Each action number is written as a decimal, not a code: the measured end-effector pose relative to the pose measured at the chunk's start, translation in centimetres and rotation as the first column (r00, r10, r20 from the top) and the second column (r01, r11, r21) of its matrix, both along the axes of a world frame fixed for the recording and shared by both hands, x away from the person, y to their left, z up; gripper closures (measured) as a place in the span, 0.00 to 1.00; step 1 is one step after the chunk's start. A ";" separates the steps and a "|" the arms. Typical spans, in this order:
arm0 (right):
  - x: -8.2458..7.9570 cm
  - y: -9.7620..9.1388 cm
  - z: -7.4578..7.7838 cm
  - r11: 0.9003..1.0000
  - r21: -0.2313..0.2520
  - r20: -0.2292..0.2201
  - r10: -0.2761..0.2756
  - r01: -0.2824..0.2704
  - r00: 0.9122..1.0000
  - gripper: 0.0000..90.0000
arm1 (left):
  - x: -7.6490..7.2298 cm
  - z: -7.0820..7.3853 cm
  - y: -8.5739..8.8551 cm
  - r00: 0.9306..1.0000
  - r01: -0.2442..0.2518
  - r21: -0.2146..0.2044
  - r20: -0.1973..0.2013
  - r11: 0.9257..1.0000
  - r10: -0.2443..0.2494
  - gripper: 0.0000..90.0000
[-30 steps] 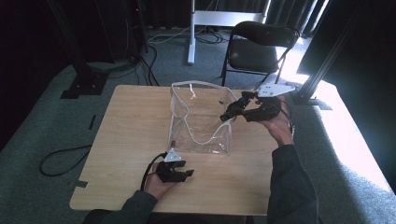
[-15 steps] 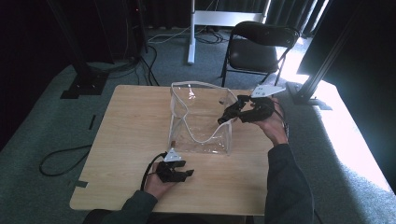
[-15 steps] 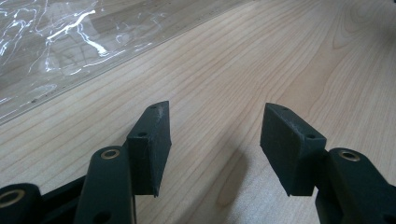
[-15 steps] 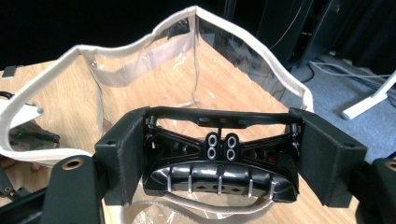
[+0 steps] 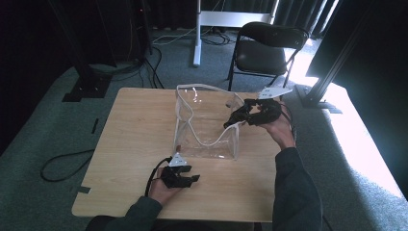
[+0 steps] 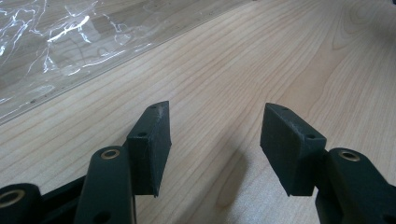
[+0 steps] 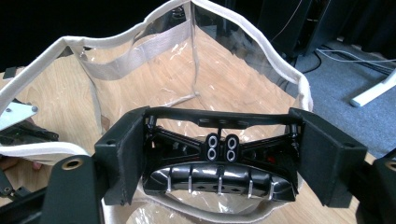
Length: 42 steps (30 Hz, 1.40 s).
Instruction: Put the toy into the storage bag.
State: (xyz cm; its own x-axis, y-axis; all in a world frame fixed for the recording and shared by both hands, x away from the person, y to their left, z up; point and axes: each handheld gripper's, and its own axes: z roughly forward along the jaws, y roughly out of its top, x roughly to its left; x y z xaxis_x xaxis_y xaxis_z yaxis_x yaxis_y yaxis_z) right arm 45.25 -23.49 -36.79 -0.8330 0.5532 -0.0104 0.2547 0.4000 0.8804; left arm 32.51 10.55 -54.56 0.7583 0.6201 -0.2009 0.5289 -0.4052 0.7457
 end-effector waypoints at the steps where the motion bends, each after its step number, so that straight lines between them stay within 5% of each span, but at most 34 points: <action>1: 0.1 -0.1 -0.1 1.000 -0.001 -0.006 -0.002 0.002 1.000 0.27 | 0.0 0.0 0.0 1.000 0.000 0.000 0.000 1.000 0.000 0.48; 25: 1.1 -0.2 -1.2 0.998 -0.067 -0.081 -0.020 0.014 0.997 0.27 | 0.0 0.0 0.0 1.000 -0.002 0.001 0.000 1.000 0.002 0.48; 32: 0.8 0.2 -1.0 0.990 -0.133 -0.050 -0.045 0.038 0.998 0.25 | -0.1 0.0 -0.1 1.000 -0.003 0.000 0.000 1.000 0.003 0.48; 42: 0.2 0.1 -0.9 0.984 -0.152 0.009 -0.089 0.090 0.996 0.26 | -0.1 0.0 -0.1 1.000 -0.001 0.000 -0.004 1.000 0.001 0.48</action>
